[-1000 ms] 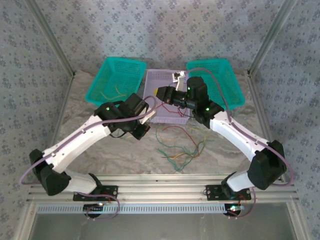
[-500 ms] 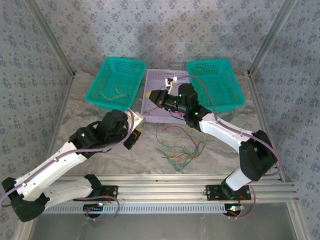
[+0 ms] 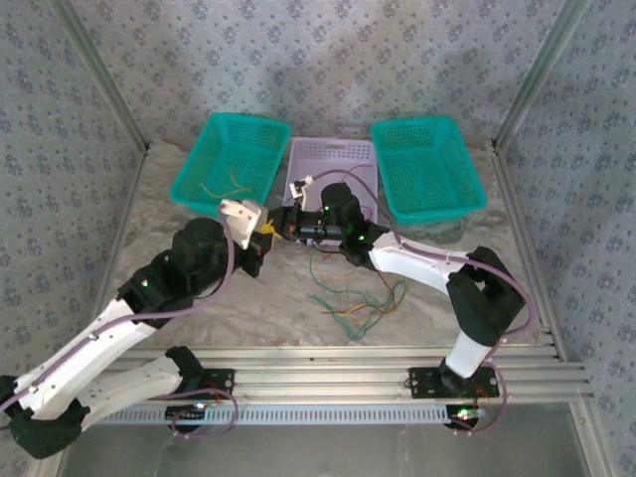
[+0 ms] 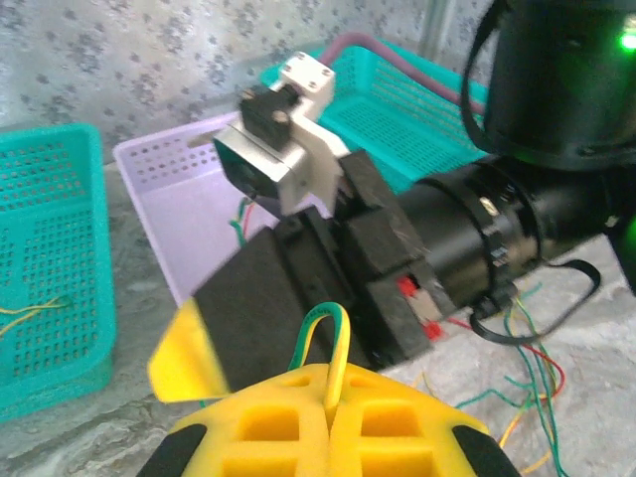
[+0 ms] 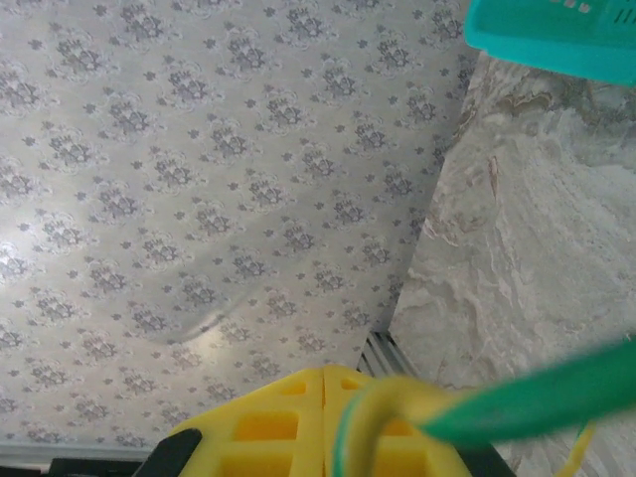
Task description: Untangle the cables
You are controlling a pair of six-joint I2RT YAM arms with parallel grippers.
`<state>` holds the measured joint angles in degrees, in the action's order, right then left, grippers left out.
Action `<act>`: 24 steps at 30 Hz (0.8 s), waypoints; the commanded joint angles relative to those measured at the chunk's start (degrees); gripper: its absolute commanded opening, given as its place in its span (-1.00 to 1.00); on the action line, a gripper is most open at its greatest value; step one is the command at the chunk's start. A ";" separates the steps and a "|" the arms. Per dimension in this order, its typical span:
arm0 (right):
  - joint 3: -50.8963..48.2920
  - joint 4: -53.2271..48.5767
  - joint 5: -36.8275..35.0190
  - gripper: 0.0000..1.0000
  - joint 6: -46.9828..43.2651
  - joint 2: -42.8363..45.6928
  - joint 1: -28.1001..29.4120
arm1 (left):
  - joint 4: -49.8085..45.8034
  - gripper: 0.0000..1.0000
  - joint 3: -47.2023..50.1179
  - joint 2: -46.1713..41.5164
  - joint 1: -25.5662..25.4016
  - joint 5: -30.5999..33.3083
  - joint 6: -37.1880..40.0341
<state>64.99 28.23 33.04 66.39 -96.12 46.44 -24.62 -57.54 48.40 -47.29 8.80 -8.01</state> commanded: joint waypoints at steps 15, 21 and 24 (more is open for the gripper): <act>2.42 1.25 7.66 -1.00 1.57 3.13 1.10 | 0.68 0.61 -4.86 4.37 10.11 -0.83 -7.61; 2.82 -5.93 6.29 -1.00 -1.59 4.89 -2.96 | -3.97 0.99 -10.26 1.49 15.93 -3.05 -8.20; 7.14 -12.09 5.39 -1.00 -4.78 3.96 -5.48 | -9.60 0.99 -14.39 2.09 18.69 -3.05 -9.45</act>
<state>67.42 21.69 38.02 65.32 -92.90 43.16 -29.32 -67.64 51.53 -30.13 5.61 -16.25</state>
